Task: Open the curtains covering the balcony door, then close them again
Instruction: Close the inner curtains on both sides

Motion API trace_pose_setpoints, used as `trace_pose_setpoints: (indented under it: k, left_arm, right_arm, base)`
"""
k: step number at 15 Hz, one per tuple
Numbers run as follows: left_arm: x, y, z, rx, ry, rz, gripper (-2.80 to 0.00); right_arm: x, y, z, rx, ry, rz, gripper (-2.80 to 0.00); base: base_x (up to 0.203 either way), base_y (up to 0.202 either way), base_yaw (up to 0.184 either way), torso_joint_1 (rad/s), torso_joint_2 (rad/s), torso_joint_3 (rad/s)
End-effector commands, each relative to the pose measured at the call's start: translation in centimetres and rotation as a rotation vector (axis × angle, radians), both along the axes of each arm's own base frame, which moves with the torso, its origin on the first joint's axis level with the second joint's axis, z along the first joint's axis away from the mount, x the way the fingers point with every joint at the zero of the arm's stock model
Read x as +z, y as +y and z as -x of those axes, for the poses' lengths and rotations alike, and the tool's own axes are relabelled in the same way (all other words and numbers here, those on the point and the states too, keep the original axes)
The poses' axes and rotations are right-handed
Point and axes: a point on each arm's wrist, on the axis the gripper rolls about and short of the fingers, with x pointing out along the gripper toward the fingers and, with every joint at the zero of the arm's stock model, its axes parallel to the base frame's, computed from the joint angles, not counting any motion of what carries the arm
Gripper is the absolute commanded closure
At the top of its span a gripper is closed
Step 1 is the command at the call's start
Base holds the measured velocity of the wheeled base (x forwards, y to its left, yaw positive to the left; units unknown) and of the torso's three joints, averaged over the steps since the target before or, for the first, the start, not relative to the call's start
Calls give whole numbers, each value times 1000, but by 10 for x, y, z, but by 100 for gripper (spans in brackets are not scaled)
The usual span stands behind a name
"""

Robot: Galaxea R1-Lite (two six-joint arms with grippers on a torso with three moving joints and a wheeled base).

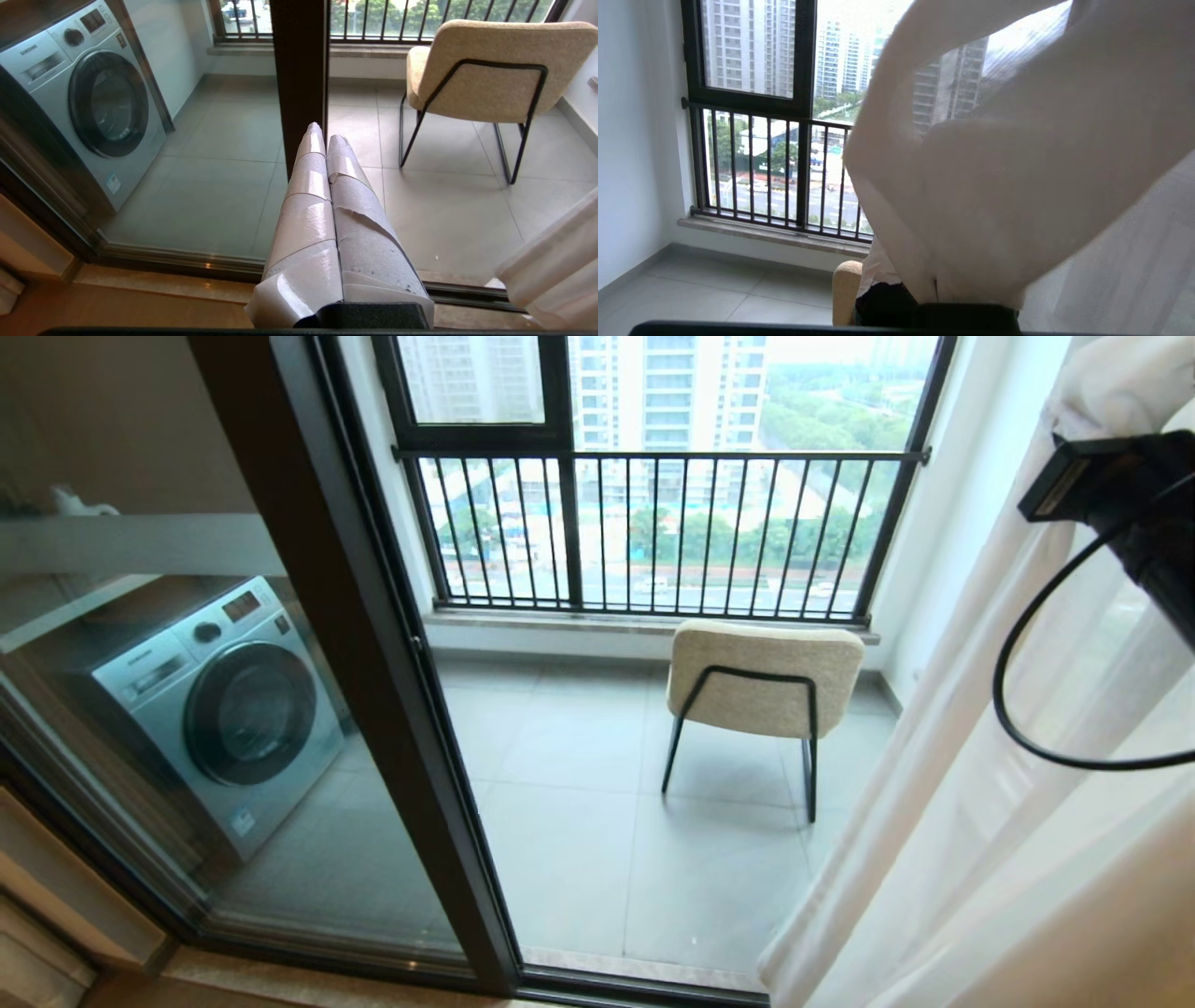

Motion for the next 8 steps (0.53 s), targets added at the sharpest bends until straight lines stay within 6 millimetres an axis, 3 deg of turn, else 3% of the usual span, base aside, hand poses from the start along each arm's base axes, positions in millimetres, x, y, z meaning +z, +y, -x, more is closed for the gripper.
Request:
trace_pose_setpoints:
  k: [1, 8]
  left_arm:
    - [0, 0, 0, -1, 0, 0, 0]
    - [0, 0, 0, 1, 0, 1, 0]
  right_arm:
    - [2, 0, 2, -2, -11, 0, 0]
    - [3, 0, 1, -2, -14, -1, 0]
  base:
    - [0, 204, 1, 2, 2, 2]
    - [0, 180, 3, 2, 2, 0]
